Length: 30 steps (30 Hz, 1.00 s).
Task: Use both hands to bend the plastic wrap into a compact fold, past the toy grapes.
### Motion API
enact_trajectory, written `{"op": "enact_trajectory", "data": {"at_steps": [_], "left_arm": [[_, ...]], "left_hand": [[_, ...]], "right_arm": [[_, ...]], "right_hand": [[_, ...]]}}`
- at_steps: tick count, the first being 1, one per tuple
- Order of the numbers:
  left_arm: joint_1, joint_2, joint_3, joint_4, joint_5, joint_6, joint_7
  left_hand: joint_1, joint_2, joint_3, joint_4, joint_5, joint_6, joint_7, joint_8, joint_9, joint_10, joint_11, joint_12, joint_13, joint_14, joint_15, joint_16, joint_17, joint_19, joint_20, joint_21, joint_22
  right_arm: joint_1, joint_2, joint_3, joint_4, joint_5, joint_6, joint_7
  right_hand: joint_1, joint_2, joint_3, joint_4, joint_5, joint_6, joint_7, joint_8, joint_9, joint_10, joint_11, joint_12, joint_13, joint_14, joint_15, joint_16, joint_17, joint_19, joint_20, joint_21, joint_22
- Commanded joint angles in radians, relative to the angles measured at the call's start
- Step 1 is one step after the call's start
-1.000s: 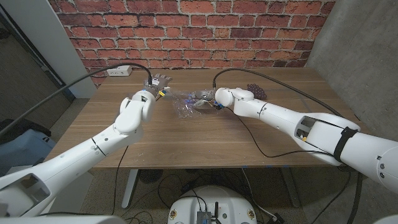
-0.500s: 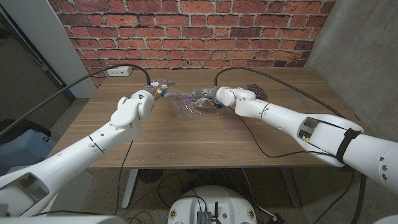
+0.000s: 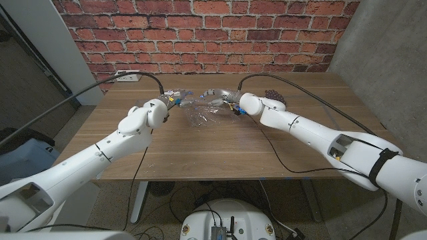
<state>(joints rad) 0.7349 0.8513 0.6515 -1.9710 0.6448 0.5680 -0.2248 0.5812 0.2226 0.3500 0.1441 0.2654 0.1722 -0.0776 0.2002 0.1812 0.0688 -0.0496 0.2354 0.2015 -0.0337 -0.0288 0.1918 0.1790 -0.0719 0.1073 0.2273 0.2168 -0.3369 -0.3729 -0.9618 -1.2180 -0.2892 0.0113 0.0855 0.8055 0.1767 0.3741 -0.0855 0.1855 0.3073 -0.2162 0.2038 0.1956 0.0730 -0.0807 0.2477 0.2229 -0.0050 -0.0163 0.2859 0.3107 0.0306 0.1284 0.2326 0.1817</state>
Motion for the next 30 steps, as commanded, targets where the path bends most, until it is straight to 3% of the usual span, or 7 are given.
{"op": "enact_trajectory", "data": {"at_steps": [1,4,6,10,18,30], "left_arm": [[-0.003,0.030,0.050,-0.026,0.009,-0.005,0.014],[-0.002,0.036,0.055,-0.038,0.015,0.007,-0.005],[0.004,0.039,0.052,-0.046,0.011,0.014,-0.009],[0.012,0.045,0.052,-0.058,0.010,0.034,-0.023],[0.024,0.053,0.041,-0.056,-0.034,0.029,-0.027],[0.000,0.043,0.044,0.006,-0.114,-0.020,-0.023]], "left_hand": [[0.017,-0.010,0.111,0.002,-0.020,0.075,0.014,0.016,0.003,0.041,0.000,0.009,-0.003,0.021,-0.031,-0.002,-0.005,0.014,-0.056,0.015,-0.002],[0.014,-0.021,0.149,-0.006,-0.037,0.118,0.017,0.018,0.002,0.073,0.007,0.015,-0.005,0.053,-0.040,-0.002,-0.010,0.053,-0.085,0.031,-0.005],[0.013,-0.021,0.155,-0.008,-0.040,0.122,0.020,0.017,0.002,0.076,0.006,0.015,-0.006,0.059,-0.040,-0.002,-0.011,0.064,-0.090,0.035,-0.006],[0.012,-0.024,0.171,-0.016,-0.049,0.110,0.025,0.004,0.002,0.059,-0.001,0.003,-0.008,0.052,-0.031,-0.011,-0.013,0.079,-0.078,0.041,-0.008],[0.006,-0.031,0.181,-0.023,-0.058,0.100,0.030,-0.006,0.002,0.032,0.000,-0.013,-0.010,0.037,-0.019,-0.019,-0.014,0.087,-0.083,0.043,-0.011],[-0.004,-0.026,0.192,-0.018,-0.064,0.083,0.053,-0.014,0.003,0.025,0.006,-0.020,-0.012,0.029,-0.008,-0.019,-0.012,0.090,-0.079,0.043,-0.013]], "right_arm": [[-0.114,-0.015,0.097,-0.056,0.050,0.047,-0.199],[-0.140,-0.019,0.112,-0.085,0.049,0.022,-0.236],[-0.158,-0.019,0.125,-0.101,0.050,0.009,-0.269],[-0.187,-0.026,0.145,-0.140,0.055,-0.028,-0.304],[-0.225,-0.057,0.163,-0.225,0.054,-0.124,-0.317],[-0.287,-0.115,0.184,-0.355,0.053,-0.232,-0.322]], "right_hand": [[-0.005,0.006,0.011,0.001,-0.006,0.026,0.013,0.002,0.001,0.044,0.011,0.012,0.001,0.044,-0.008,0.024,-0.002,0.058,-0.005,0.021,-0.001],[-0.011,0.005,0.009,0.003,-0.007,0.041,0.024,0.006,0.001,0.065,0.020,0.018,0.001,0.055,-0.008,0.029,-0.002,0.075,-0.005,0.024,-0.001],[-0.013,0.005,0.009,0.003,-0.008,0.046,0.028,0.007,0.001,0.068,0.021,0.018,0.001,0.061,-0.010,0.032,-0.002,0.078,-0.006,0.025,-0.001],[-0.018,0.003,0.007,0.004,-0.007,0.057,0.043,0.010,0.001,0.088,0.031,0.023,0.000,0.071,-0.011,0.037,-0.002,0.089,-0.006,0.026,-0.001],[-0.026,-0.011,-0.001,0.001,-0.008,0.049,0.063,0.004,0.001,0.092,0.040,0.020,0.000,0.081,-0.004,0.041,-0.005,0.106,0.000,0.028,-0.001],[-0.025,-0.016,-0.004,-0.008,-0.007,0.058,0.079,0.006,0.001,0.103,0.048,0.021,-0.001,0.084,-0.001,0.040,-0.009,0.111,0.002,0.026,-0.001]]}}
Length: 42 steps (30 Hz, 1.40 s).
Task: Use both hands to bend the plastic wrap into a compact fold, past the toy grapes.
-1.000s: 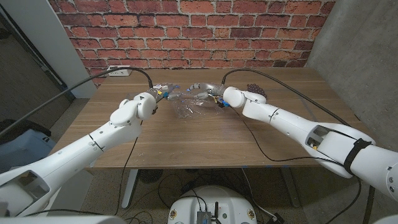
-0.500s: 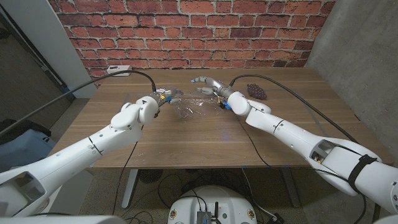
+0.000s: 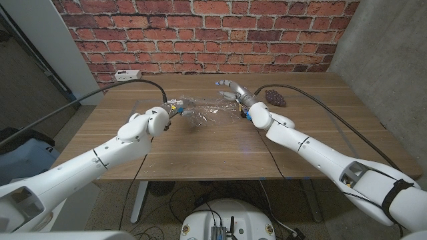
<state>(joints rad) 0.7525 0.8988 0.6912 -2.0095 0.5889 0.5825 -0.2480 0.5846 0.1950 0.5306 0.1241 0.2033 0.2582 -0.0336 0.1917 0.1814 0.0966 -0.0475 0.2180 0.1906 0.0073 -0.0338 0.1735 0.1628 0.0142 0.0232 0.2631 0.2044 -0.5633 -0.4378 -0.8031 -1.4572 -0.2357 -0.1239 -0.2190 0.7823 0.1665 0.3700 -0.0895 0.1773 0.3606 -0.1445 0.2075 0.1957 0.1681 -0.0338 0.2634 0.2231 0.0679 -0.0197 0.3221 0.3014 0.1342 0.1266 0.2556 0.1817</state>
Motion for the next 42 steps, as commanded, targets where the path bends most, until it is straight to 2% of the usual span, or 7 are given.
{"op": "enact_trajectory", "data": {"at_steps": [1,9,17,27,34,42], "left_arm": [[-0.022,-0.005,0.009,0.049,-0.056,-0.035,-0.001],[-0.054,-0.016,0.033,0.082,-0.064,-0.044,-0.015],[-0.080,-0.022,0.052,0.099,-0.073,-0.045,-0.043],[-0.088,-0.021,0.062,0.101,-0.087,-0.049,-0.049],[-0.085,-0.018,0.065,0.090,-0.086,-0.042,-0.049],[-0.083,-0.018,0.071,0.087,-0.085,-0.036,-0.047]], "left_hand": [[-0.008,0.002,0.012,0.002,-0.002,-0.003,0.010,-0.006,0.003,-0.003,0.004,-0.002,-0.001,-0.012,-0.003,-0.001,0.004,0.004,0.004,0.007,-0.001],[-0.017,0.000,0.014,0.007,-0.005,-0.002,0.013,-0.005,0.003,-0.002,0.004,-0.003,-0.001,-0.013,-0.004,0.000,0.005,0.001,0.006,0.006,-0.002],[-0.024,-0.002,0.018,0.009,-0.007,0.001,0.013,-0.004,0.003,0.006,0.007,-0.001,-0.001,-0.010,-0.004,0.002,0.004,0.002,0.008,0.006,-0.002],[-0.032,0.022,0.041,0.021,-0.004,0.006,0.024,-0.003,0.003,0.009,0.013,-0.003,-0.002,-0.009,0.004,0.005,0.008,-0.002,0.026,0.004,-0.002],[-0.053,-0.004,0.038,0.032,-0.008,0.001,0.018,-0.006,0.004,0.004,0.006,-0.006,-0.002,-0.014,-0.004,0.003,0.008,-0.003,0.017,0.004,-0.003],[-0.058,0.011,0.049,0.035,-0.006,-0.004,0.022,-0.007,0.004,0.001,0.011,-0.008,-0.002,-0.018,-0.001,0.003,0.008,-0.006,0.023,0.002,-0.003]], "right_arm": [[-0.064,-0.054,0.027,-0.125,0.000,-0.105,-0.018],[-0.090,-0.083,0.044,-0.180,0.005,-0.169,-0.015],[-0.086,-0.121,0.026,-0.212,-0.004,-0.222,0.040],[-0.076,-0.158,-0.009,-0.240,-0.031,-0.281,0.109],[-0.086,-0.188,-0.009,-0.273,-0.033,-0.301,0.140],[-0.103,-0.216,-0.008,-0.311,-0.035,-0.316,0.164]], "right_hand": [[-0.002,-0.006,0.000,-0.004,0.001,0.006,0.008,0.002,0.001,0.008,0.002,0.005,-0.001,0.011,0.003,0.004,0.000,0.008,0.004,0.003,-0.001],[-0.001,-0.008,-0.001,-0.008,0.001,0.008,0.010,0.002,0.001,0.013,0.003,0.005,-0.001,0.013,0.005,0.004,-0.002,0.010,0.007,0.002,-0.001],[0.005,-0.012,0.000,-0.018,0.002,0.009,0.014,0.001,0.001,0.014,0.004,0.003,-0.002,0.014,0.009,0.002,-0.005,0.012,0.013,0.000,-0.001],[0.015,-0.015,0.002,-0.031,0.001,0.005,0.015,-0.002,0.001,0.011,0.003,-0.002,-0.002,0.006,0.010,-0.003,-0.011,-0.001,0.016,-0.009,-0.001],[0.019,-0.018,0.002,-0.038,0.001,-0.001,0.013,-0.005,0.001,0.003,0.002,-0.007,-0.002,-0.004,0.015,-0.009,-0.014,-0.009,0.021,-0.014,-0.001],[0.021,-0.020,0.001,-0.043,0.001,0.002,0.015,-0.004,0.001,0.004,0.002,-0.009,-0.002,-0.004,0.015,-0.011,-0.017,-0.010,0.022,-0.017,-0.001]]}}
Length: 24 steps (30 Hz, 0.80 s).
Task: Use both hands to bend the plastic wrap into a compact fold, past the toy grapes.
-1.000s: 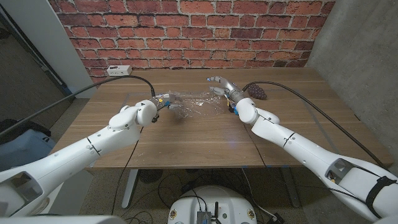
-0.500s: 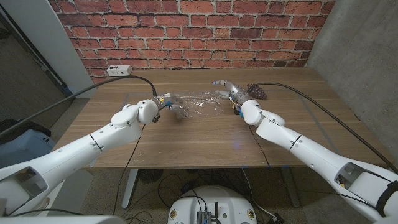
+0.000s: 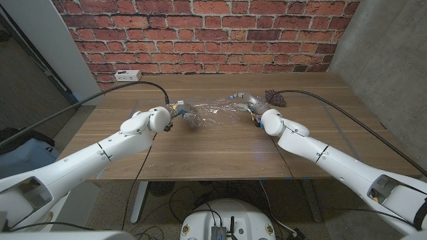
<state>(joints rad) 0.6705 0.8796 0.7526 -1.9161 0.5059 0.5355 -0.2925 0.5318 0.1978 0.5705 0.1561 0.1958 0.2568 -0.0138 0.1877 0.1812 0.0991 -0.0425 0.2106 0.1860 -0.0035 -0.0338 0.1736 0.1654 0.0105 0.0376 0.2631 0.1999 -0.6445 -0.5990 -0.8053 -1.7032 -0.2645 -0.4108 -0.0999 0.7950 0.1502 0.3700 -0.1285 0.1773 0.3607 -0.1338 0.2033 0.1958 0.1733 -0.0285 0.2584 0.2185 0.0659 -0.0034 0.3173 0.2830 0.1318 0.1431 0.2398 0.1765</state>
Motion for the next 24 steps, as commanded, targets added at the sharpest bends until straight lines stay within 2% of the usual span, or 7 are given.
{"op": "enact_trajectory", "data": {"at_steps": [1,15,24], "left_arm": [[-0.001,0.001,0.011,-0.007,0.000,0.013,-0.005],[0.001,0.002,0.018,-0.006,0.002,0.020,-0.006],[-0.004,0.000,0.022,0.009,-0.006,0.017,-0.013]], "left_hand": [[-0.005,0.008,0.010,0.003,0.001,-0.002,0.003,-0.003,0.004,-0.002,0.006,-0.001,0.003,-0.007,-0.002,0.003,0.005,-0.002,0.008,0.002,0.002],[-0.009,0.011,0.025,0.002,0.003,-0.008,0.005,-0.005,0.004,-0.006,0.009,-0.003,0.003,-0.013,-0.003,0.001,0.004,-0.003,0.010,0.002,0.001],[-0.013,0.009,0.035,0.002,0.004,-0.016,0.003,-0.007,0.004,-0.013,0.010,-0.006,0.003,-0.016,-0.001,0.001,0.004,-0.004,0.010,0.001,0.001]], "right_arm": [[-0.024,-0.059,-0.005,-0.070,-0.006,-0.031,0.048],[-0.031,-0.092,-0.014,-0.115,-0.010,-0.084,0.113],[-0.021,-0.089,-0.043,-0.118,-0.052,-0.130,0.120]], "right_hand": [[0.009,-0.004,0.001,-0.004,0.001,0.002,0.005,0.000,0.001,-0.002,-0.003,-0.004,0.002,-0.002,-0.001,-0.006,0.001,-0.008,0.004,-0.001,0.004],[0.017,-0.015,-0.001,-0.018,0.002,-0.018,0.012,-0.008,0.001,-0.022,0.002,-0.017,0.002,-0.013,0.004,-0.015,-0.007,-0.008,0.009,-0.007,0.004],[0.023,-0.028,-0.005,-0.028,0.004,-0.056,0.015,-0.019,0.001,-0.052,0.005,-0.032,0.002,-0.026,0.010,-0.026,-0.016,-0.011,0.010,-0.013,0.003]]}}
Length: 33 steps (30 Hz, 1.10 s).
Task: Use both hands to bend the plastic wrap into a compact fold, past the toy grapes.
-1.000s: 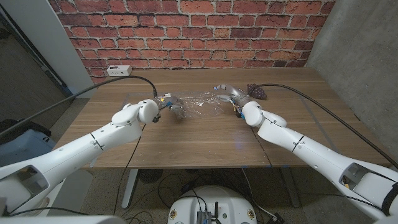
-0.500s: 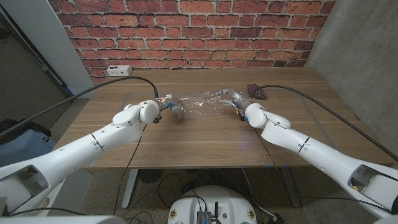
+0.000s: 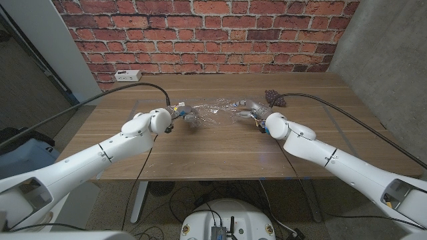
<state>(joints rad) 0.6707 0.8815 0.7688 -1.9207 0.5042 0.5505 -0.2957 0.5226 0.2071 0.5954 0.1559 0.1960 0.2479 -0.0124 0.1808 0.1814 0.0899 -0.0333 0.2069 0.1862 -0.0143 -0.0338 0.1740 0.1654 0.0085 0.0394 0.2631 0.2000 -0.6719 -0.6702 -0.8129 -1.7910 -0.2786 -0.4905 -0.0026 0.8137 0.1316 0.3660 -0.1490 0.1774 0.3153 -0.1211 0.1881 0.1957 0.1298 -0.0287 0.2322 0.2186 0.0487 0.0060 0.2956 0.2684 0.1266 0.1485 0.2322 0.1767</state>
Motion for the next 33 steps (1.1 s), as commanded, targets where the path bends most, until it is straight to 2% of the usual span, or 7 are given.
{"op": "enact_trajectory", "data": {"at_steps": [1,6,13,19,26,29,33], "left_arm": [[-0.004,-0.001,0.005,0.014,-0.005,0.001,-0.009],[-0.001,0.003,0.000,0.014,-0.015,0.000,-0.005],[0.000,0.005,-0.003,0.011,-0.020,-0.004,0.000],[-0.005,0.004,-0.003,0.014,-0.021,-0.005,-0.002],[-0.013,-0.001,0.000,0.022,-0.024,-0.006,-0.006],[-0.014,-0.001,-0.001,0.024,-0.029,-0.009,-0.005],[-0.013,-0.001,-0.003,0.025,-0.033,-0.011,-0.002]], "left_hand": [[-0.004,-0.001,0.011,0.002,0.004,-0.008,0.002,0.000,0.004,-0.003,0.000,-0.003,0.003,-0.005,-0.001,0.001,0.004,-0.002,0.008,0.001,0.001],[-0.008,-0.004,0.014,0.002,0.003,-0.011,0.006,0.000,0.004,-0.005,0.000,-0.003,0.003,-0.005,-0.001,0.001,0.003,-0.002,0.008,0.002,0.001],[-0.014,-0.007,0.015,0.005,0.002,-0.014,0.005,0.000,0.004,-0.006,0.000,-0.003,0.003,-0.007,0.000,0.001,0.004,-0.002,0.008,0.002,0.001],[-0.019,-0.009,0.017,0.007,0.002,-0.018,0.005,-0.001,0.004,-0.006,0.001,-0.003,0.003,-0.007,0.000,0.001,0.004,-0.003,0.008,0.001,0.001],[-0.027,-0.012,0.016,0.009,0.001,-0.021,0.006,-0.001,0.004,-0.007,-0.001,-0.004,0.003,-0.008,0.000,0.002,0.005,-0.003,0.007,0.001,0.001],[-0.031,-0.013,0.017,0.011,0.000,-0.022,0.007,-0.001,0.004,-0.007,0.000,-0.003,0.003,-0.008,0.001,0.002,0.005,-0.003,0.007,0.001,0.001],[-0.035,-0.013,0.017,0.013,0.000,-0.023,0.006,-0.001,0.004,-0.006,-0.003,-0.003,0.003,-0.008,0.000,0.002,0.006,-0.003,0.006,0.001,0.001]], "right_arm": [[0.009,-0.017,-0.042,-0.028,-0.047,-0.052,0.021],[0.025,-0.001,-0.077,-0.005,-0.102,-0.072,0.014],[0.034,0.018,-0.097,0.032,-0.143,-0.069,-0.003],[0.036,0.029,-0.106,0.063,-0.165,-0.051,-0.020],[0.037,0.055,-0.106,0.112,-0.176,-0.002,-0.062],[0.044,0.069,-0.114,0.137,-0.192,0.009,-0.075],[0.060,0.081,-0.132,0.165,-0.222,0.023,-0.079]], "right_hand": [[0.008,-0.012,-0.001,-0.010,0.005,-0.021,0.003,-0.006,0.002,-0.013,0.005,-0.007,0.002,-0.011,0.002,-0.006,-0.003,-0.005,0.004,-0.006,0.003],[0.037,-0.025,0.003,-0.025,0.010,-0.082,0.005,-0.015,0.002,-0.051,0.005,-0.022,0.002,-0.015,0.001,-0.014,-0.011,-0.002,0.004,-0.010,0.003],[0.053,-0.032,0.006,-0.030,0.012,-0.096,-0.002,-0.012,0.002,-0.054,0.002,-0.023,0.002,-0.014,-0.003,-0.017,-0.015,0.009,0.000,-0.008,0.003],[0.073,-0.036,0.011,-0.033,0.016,-0.117,0.006,-0.011,0.002,-0.055,-0.003,-0.023,0.002,-0.007,-0.008,-0.018,-0.019,0.026,-0.005,-0.004,0.003],[0.109,-0.037,0.019,-0.031,0.019,-0.148,0.003,-0.007,0.002,-0.051,-0.012,-0.020,0.003,0.014,-0.024,-0.013,-0.024,0.073,-0.028,0.008,0.003],[0.129,-0.035,0.022,-0.028,0.020,-0.126,0.002,0.008,0.002,-0.024,-0.017,-0.010,0.003,0.035,-0.037,-0.007,-0.026,0.097,-0.039,0.013,0.003],[0.147,-0.033,0.024,-0.028,0.020,-0.110,-0.002,0.015,0.002,-0.006,-0.022,-0.004,0.002,0.055,-0.047,0.000,-0.028,0.125,-0.049,0.020,0.003]]}}
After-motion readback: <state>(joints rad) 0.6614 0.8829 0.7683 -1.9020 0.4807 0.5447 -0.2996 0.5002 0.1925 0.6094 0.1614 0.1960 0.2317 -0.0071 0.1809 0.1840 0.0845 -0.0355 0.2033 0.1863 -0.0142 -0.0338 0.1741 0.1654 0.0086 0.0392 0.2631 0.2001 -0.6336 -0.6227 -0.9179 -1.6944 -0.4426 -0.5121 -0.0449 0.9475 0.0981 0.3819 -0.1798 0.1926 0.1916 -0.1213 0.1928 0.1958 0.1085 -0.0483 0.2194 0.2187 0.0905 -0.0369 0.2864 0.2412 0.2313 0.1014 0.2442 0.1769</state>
